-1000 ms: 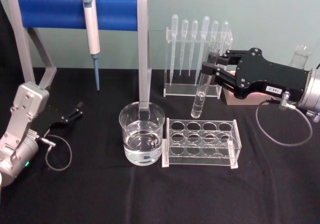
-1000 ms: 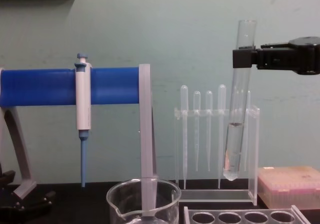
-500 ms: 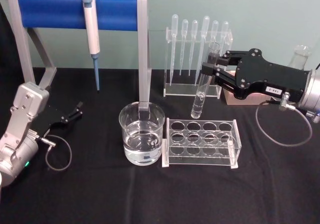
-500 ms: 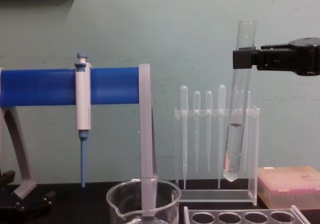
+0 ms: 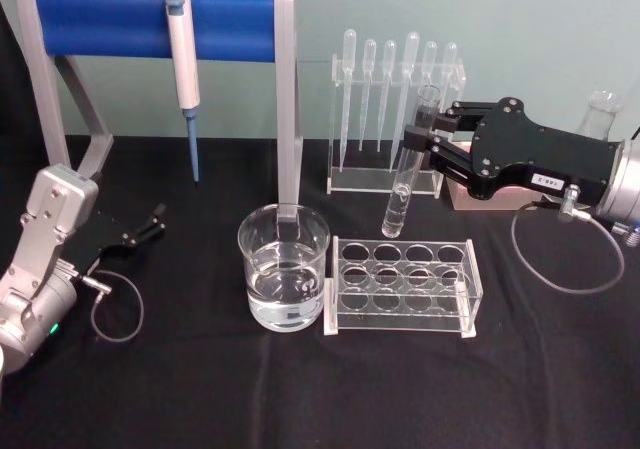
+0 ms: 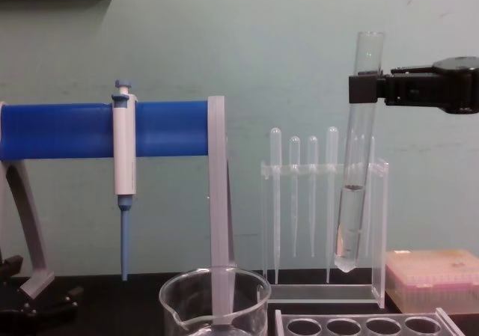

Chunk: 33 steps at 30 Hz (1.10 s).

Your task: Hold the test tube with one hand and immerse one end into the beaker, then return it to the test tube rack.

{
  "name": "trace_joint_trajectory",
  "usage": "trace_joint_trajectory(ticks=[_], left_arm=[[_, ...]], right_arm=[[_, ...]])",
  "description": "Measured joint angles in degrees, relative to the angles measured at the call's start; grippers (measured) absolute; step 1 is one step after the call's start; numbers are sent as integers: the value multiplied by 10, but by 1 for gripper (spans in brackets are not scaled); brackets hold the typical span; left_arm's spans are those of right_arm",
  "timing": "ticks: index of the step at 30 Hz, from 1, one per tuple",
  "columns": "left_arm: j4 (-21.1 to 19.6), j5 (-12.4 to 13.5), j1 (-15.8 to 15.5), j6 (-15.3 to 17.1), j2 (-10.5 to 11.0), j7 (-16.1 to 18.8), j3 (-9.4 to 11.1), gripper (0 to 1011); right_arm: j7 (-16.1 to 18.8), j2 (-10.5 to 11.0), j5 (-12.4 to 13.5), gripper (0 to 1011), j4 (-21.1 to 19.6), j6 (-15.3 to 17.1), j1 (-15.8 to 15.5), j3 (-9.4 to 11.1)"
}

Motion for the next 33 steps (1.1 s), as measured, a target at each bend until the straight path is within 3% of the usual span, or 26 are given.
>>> trace_joint_trajectory(ticks=[33], left_arm=[[0,0,0,0,0,0,0,1000]], right_arm=[[0,0,0,242,0,0,0,0]])
